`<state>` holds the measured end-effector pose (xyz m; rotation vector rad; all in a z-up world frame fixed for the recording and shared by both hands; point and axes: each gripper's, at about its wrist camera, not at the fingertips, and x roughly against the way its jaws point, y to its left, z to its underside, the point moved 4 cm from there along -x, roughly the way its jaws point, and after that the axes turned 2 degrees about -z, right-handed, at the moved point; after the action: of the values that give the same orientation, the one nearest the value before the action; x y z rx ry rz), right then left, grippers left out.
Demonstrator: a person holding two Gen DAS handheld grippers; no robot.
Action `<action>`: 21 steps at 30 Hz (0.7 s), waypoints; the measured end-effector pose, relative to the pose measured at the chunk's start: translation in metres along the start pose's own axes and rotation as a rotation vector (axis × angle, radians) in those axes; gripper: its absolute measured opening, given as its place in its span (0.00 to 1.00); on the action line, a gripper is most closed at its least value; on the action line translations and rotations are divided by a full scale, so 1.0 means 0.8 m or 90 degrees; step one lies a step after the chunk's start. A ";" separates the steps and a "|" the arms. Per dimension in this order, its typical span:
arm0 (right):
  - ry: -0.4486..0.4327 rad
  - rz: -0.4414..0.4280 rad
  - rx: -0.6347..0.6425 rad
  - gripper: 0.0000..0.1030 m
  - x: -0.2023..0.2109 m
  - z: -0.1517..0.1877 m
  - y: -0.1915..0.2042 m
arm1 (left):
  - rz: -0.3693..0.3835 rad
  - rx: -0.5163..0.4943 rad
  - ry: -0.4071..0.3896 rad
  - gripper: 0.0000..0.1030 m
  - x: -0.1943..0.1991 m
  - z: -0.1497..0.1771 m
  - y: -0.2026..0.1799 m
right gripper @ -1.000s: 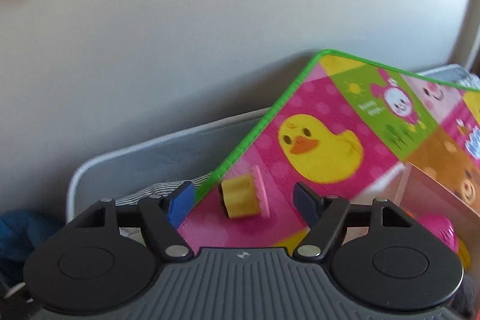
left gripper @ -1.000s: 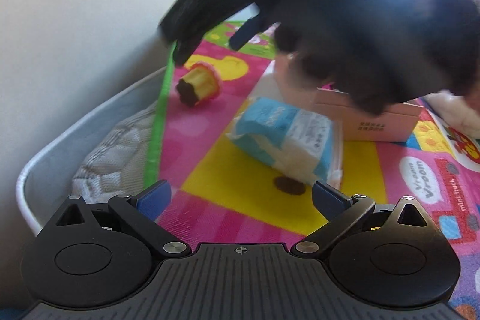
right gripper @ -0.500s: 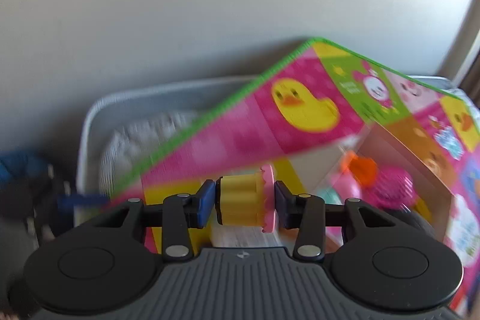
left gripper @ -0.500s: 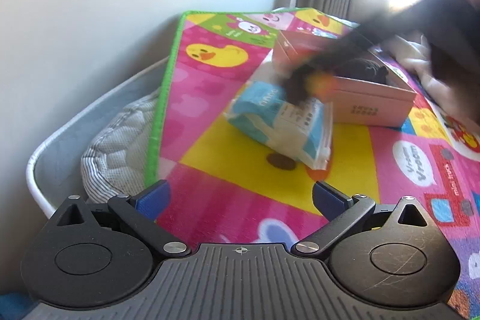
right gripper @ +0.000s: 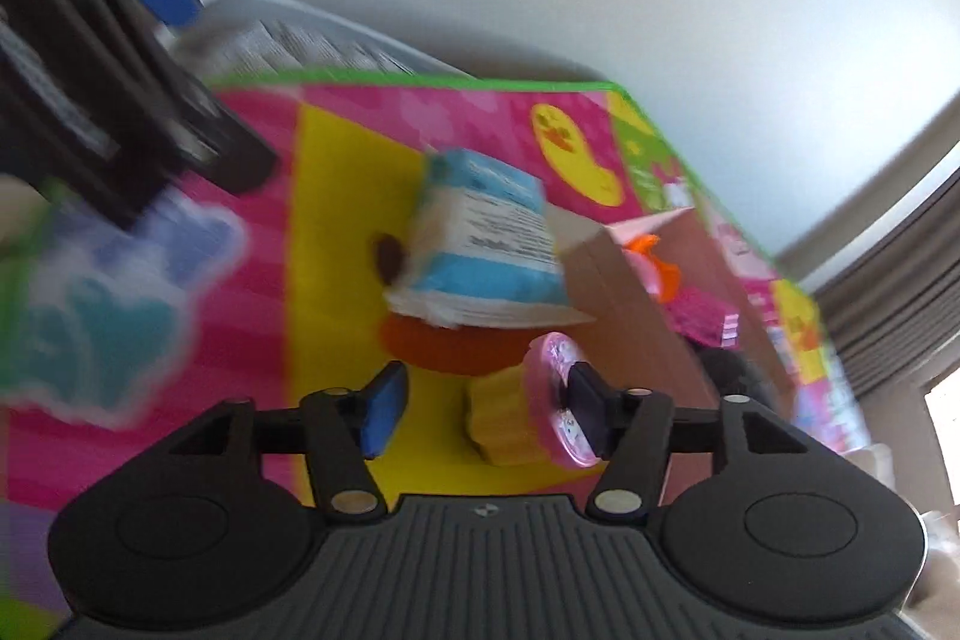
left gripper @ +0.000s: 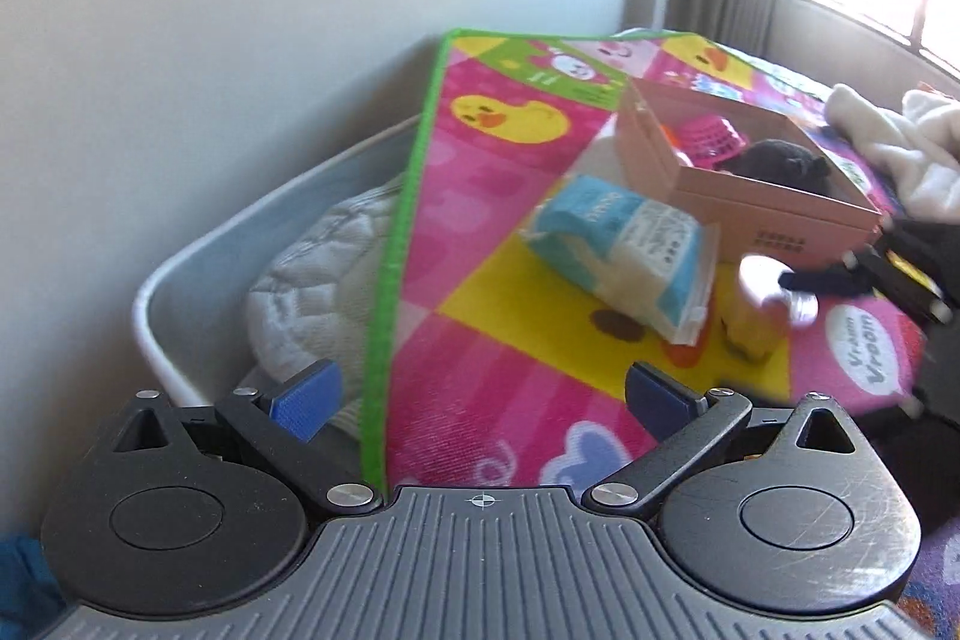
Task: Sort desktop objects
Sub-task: 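Grasp the yellow cup toy with pink lid with the right tool, then set the pink-lidded cup upright on the mat with the right tool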
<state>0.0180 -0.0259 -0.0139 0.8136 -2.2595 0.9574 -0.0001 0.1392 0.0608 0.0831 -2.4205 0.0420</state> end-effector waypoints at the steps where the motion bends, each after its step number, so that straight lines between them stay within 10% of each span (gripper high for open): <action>1: -0.007 -0.023 -0.019 0.61 0.009 0.000 0.001 | -0.002 0.005 0.003 1.00 0.000 0.000 0.001; 13: -0.052 -0.100 -0.293 0.77 0.030 -0.027 -0.089 | -0.008 0.007 0.019 1.00 -0.009 0.013 -0.014; 21: -0.042 -0.038 -0.191 0.81 -0.069 -0.076 -0.053 | -0.084 0.062 -0.009 1.00 0.004 0.004 0.040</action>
<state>0.0995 0.0142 0.0032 0.7820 -2.3464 0.5532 -0.0067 0.1706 0.0602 0.2871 -2.4208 0.0990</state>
